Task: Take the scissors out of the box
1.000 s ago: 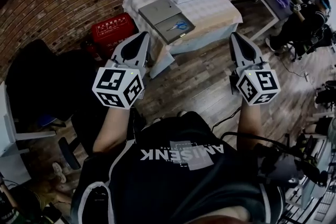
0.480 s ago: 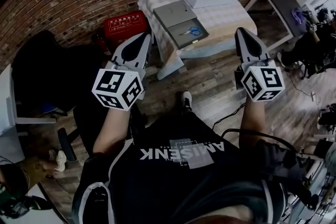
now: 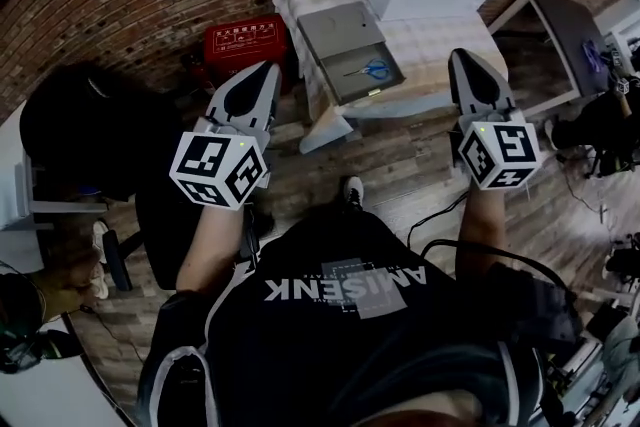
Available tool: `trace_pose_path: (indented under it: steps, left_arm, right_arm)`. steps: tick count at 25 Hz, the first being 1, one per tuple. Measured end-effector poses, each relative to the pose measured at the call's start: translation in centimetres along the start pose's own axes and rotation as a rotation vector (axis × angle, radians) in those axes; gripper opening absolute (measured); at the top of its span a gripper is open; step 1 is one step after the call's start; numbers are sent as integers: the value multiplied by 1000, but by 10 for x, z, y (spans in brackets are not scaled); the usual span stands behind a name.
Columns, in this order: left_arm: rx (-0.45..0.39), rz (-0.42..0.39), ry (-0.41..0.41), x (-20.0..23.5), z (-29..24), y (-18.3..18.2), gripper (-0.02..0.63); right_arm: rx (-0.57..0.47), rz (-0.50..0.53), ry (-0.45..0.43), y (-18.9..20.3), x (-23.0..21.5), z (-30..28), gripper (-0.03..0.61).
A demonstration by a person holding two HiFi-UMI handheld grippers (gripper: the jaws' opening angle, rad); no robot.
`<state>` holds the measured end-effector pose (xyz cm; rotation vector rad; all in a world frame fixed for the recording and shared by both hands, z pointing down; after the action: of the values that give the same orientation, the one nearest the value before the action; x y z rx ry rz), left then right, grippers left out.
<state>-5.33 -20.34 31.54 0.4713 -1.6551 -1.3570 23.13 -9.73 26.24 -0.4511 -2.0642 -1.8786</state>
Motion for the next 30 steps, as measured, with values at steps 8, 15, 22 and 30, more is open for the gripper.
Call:
trace_pose_path:
  steps: [8,15,22,30]
  left_arm:
    - [6,-89,-74,-19,-63,3,14]
    - [8,-76,-153,-28,-99,16,14]
    - [13,-73,-215,-35,-123,28,14]
    - [-21,-81,-303,-36,-133,39,14]
  right_arm:
    - [-29,4,-81,26,-54,-39,44]
    - [-57,-5,-156,51,-92,-63,44]
    - [-82,30,-275,72,-104,-96,44]
    - [-67,84,-443,103,-97,-128,44]
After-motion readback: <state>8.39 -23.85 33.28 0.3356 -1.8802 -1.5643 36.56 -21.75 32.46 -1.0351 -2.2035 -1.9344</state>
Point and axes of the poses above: the fingertips, and each gripper's own axes: z backward along the fingers, x to its left, y out of its underside, the point moved 4 cm from there along z, backward along the fingers, and after that the axes turned 13 degrees about z, right-handed, at the moved point
